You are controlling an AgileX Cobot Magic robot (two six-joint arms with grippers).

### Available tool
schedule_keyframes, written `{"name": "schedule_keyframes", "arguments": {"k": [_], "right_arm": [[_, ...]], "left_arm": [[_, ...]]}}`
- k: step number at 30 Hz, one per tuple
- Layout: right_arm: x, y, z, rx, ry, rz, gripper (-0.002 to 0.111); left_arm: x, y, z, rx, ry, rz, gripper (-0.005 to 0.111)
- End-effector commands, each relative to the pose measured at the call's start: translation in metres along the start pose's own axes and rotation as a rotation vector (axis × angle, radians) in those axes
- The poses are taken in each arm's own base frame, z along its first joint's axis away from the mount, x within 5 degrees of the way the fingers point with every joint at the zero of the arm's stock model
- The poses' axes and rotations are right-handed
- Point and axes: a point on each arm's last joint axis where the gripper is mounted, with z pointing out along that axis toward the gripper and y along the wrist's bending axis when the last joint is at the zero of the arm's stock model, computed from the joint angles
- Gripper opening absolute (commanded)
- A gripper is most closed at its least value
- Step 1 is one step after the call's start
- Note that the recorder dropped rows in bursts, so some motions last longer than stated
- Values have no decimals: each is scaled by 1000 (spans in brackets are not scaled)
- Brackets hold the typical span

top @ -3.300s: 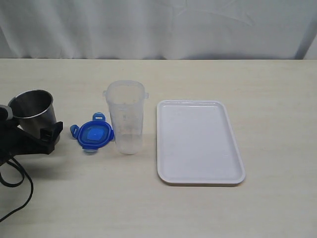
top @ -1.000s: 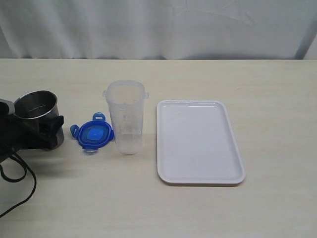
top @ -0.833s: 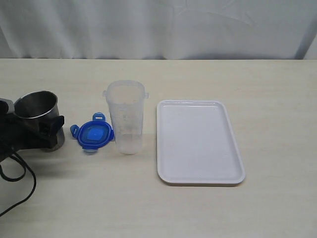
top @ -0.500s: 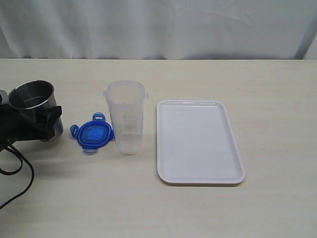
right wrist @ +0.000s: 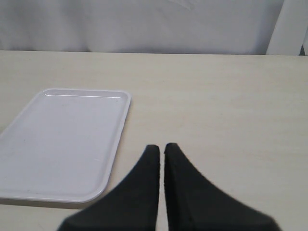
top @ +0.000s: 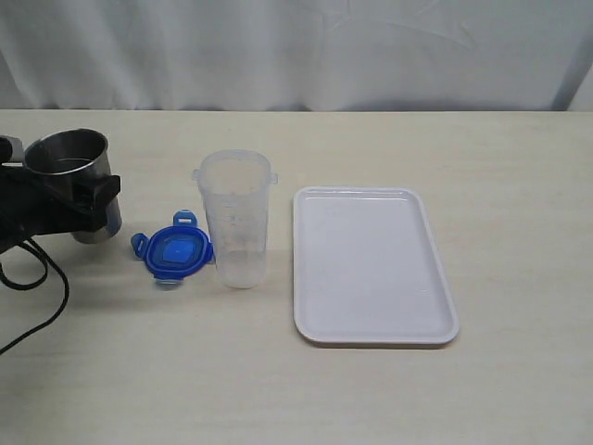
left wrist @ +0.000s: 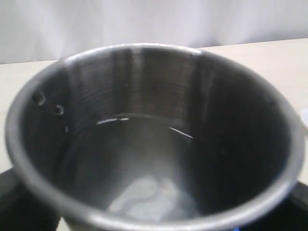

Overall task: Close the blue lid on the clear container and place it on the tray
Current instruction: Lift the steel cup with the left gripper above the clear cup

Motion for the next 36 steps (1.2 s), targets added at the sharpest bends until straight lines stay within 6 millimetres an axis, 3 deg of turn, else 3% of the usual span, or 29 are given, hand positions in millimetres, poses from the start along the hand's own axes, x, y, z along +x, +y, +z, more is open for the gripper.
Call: {"name": "schedule_keyframes", "arguments": {"k": [1,18,25,30,36], "right_arm": [[0,0,0,-2,-6,-4,4],[0,0,0,-2,-6,-4,4],[0,0,0,-2,-6,-4,4],[0,0,0,-2,-6,-4,4],[0,0,0,-2,-6,-4,4]], "left_arm": [[-23,-4,5,56,-112,2,0],[-70,-9,2,125,-156,15,0],[-72,-13,2,162,-161,20,0],[-76,-24,7,189,-167,35,0],[-91,-50,21,249,-163,96,0]]}}
